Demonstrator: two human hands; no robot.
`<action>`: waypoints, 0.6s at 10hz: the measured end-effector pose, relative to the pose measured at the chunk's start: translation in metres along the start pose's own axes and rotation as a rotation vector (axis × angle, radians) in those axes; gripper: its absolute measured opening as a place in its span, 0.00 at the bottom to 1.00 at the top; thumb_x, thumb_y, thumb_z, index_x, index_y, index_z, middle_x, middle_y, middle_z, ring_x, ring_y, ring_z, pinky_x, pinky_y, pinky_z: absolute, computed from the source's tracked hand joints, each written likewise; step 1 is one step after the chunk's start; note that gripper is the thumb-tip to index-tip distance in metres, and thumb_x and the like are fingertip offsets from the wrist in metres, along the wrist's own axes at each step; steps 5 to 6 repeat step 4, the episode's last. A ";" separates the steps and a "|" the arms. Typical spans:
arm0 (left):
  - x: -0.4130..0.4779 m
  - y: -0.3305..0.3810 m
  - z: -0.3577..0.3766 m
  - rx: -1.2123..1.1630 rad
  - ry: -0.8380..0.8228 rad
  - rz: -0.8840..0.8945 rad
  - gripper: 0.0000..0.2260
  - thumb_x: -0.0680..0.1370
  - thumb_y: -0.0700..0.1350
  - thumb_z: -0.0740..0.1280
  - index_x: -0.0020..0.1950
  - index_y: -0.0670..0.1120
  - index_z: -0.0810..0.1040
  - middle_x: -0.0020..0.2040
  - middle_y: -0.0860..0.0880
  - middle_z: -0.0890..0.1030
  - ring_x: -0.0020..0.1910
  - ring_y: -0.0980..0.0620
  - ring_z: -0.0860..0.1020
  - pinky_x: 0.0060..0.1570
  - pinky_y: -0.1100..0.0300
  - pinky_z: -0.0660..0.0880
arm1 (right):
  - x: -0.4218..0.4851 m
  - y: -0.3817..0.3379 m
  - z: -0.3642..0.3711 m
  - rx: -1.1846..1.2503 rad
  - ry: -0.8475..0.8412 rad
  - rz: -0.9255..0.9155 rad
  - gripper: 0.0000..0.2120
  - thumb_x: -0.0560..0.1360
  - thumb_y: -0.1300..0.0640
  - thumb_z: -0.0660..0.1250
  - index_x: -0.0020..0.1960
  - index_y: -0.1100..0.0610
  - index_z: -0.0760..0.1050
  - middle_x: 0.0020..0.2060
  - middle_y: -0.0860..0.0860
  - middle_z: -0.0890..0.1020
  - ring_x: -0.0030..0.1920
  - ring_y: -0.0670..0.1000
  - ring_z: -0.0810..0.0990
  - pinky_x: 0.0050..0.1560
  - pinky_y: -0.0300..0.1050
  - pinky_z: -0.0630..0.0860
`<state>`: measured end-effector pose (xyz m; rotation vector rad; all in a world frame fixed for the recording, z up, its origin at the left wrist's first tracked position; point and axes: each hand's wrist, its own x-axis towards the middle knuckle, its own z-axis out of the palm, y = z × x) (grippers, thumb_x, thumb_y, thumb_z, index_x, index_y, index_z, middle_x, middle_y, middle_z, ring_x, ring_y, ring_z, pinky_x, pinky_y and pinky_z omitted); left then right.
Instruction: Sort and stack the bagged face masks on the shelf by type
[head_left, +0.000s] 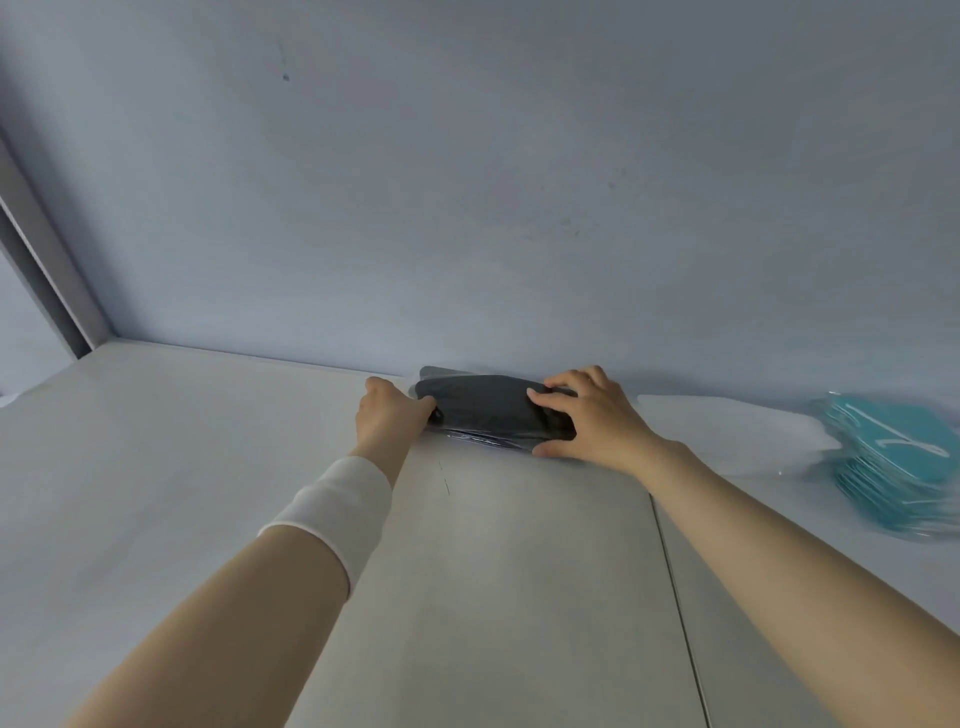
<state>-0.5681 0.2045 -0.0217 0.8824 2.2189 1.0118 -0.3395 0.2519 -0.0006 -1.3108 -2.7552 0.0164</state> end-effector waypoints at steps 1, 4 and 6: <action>0.001 0.001 0.001 0.010 0.008 0.001 0.25 0.73 0.47 0.67 0.65 0.38 0.65 0.62 0.40 0.74 0.61 0.39 0.73 0.56 0.53 0.71 | 0.003 0.001 0.003 -0.015 -0.026 0.008 0.32 0.72 0.40 0.65 0.73 0.46 0.60 0.71 0.47 0.65 0.69 0.53 0.60 0.68 0.46 0.59; -0.023 0.011 -0.001 0.355 0.170 0.229 0.28 0.78 0.53 0.61 0.73 0.40 0.59 0.71 0.41 0.65 0.70 0.40 0.62 0.66 0.51 0.61 | -0.005 -0.003 -0.003 -0.039 0.008 0.068 0.30 0.78 0.40 0.55 0.76 0.49 0.53 0.75 0.49 0.57 0.75 0.54 0.54 0.74 0.49 0.51; -0.023 0.011 -0.001 0.355 0.170 0.229 0.28 0.78 0.53 0.61 0.73 0.40 0.59 0.71 0.41 0.65 0.70 0.40 0.62 0.66 0.51 0.61 | -0.005 -0.003 -0.003 -0.039 0.008 0.068 0.30 0.78 0.40 0.55 0.76 0.49 0.53 0.75 0.49 0.57 0.75 0.54 0.54 0.74 0.49 0.51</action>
